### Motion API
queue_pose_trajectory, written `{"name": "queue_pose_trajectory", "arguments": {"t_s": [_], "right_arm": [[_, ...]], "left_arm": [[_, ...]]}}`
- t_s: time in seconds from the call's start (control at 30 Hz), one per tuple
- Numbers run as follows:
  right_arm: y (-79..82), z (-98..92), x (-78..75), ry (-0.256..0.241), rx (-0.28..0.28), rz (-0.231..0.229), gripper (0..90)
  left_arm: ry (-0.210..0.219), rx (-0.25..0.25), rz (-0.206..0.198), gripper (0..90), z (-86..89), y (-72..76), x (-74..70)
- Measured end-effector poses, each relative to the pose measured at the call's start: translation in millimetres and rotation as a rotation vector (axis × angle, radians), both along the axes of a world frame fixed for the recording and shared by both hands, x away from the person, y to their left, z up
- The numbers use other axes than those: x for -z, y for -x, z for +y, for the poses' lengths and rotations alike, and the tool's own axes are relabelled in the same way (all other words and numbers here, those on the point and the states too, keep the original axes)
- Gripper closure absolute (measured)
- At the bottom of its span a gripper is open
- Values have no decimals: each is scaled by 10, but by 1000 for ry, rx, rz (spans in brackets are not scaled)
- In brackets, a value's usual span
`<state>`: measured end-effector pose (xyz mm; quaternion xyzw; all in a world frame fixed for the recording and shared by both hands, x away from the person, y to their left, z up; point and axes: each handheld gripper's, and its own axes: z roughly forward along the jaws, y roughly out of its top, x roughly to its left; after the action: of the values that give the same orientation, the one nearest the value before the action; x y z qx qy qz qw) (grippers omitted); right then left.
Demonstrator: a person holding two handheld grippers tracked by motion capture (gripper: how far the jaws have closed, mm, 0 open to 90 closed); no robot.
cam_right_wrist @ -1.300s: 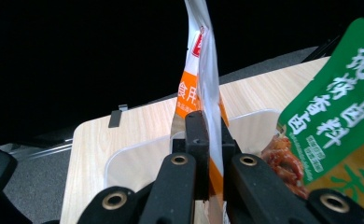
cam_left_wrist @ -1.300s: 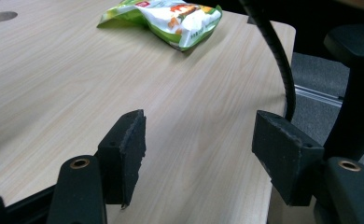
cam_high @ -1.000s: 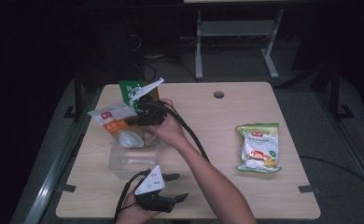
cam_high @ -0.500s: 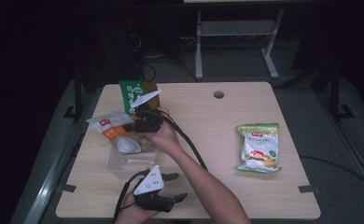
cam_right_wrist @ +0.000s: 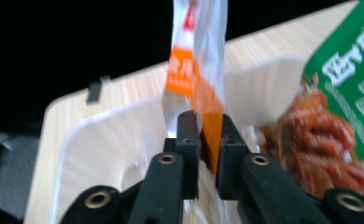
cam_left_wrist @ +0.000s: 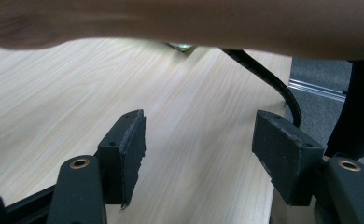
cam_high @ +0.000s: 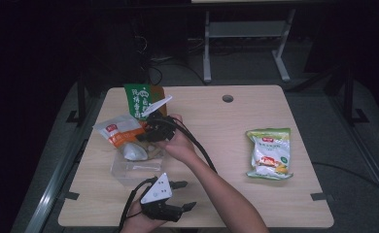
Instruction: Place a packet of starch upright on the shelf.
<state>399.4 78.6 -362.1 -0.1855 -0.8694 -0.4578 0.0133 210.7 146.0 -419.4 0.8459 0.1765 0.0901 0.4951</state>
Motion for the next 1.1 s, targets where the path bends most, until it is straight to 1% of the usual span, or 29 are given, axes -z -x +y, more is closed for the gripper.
{"name": "queue_pose_trajectory", "arguments": {"t_s": [0.03,0.07,0.17,0.2,0.27,0.3,0.33,0.4,0.43,0.47,0.5,0.53,0.57,0.73,0.8,0.83,0.9,0.97,1.03,1.1], "right_arm": [[5,-12,5,13,-6,-2,881],[13,-21,7,22,-6,5,889],[31,-32,15,40,-4,1,894],[41,-29,15,48,0,-8,895],[55,-22,22,80,6,-9,896],[61,-20,42,106,8,-27,897],[73,-31,63,117,11,-32,897],[88,-71,93,103,8,-11,897],[84,-92,109,104,6,-15,896],[96,-104,118,100,9,-4,897],[98,-120,134,104,1,-9,896],[110,-126,145,99,4,1,896],[109,-138,158,105,0,-6,896],[91,-173,191,97,1,15,894],[79,-186,215,98,0,31,895],[73,-196,234,101,0,47,894],[69,-218,246,99,4,54,893],[72,-220,246,103,3,53,893],[71,-215,251,105,-7,39,893],[72,-216,253,110,-12,40,891]], "left_arm": [[-1,0,1,347,-2,0,1],[0,-1,2,347,-5,1,4],[0,0,4,347,-12,2,10],[0,0,5,346,-14,3,12],[-3,2,5,346,-16,2,14],[-4,3,6,347,-19,3,16],[-4,4,4,346,-21,4,17],[-2,6,4,347,-26,6,19],[-4,7,7,347,-27,6,18],[-5,7,7,347,-28,5,18],[-6,7,7,347,-29,5,19],[-6,7,7,346,-30,6,19],[-6,7,7,347,-31,6,19],[-9,7,10,347,-34,0,25],[-9,8,10,346,-40,3,30],[-10,8,10,347,-41,3,30],[-10,8,10,346,-41,3,30],[-11,8,11,346,-40,1,29],[-8,6,12,346,-38,0,29],[-9,7,11,347,-38,0,29]]}}
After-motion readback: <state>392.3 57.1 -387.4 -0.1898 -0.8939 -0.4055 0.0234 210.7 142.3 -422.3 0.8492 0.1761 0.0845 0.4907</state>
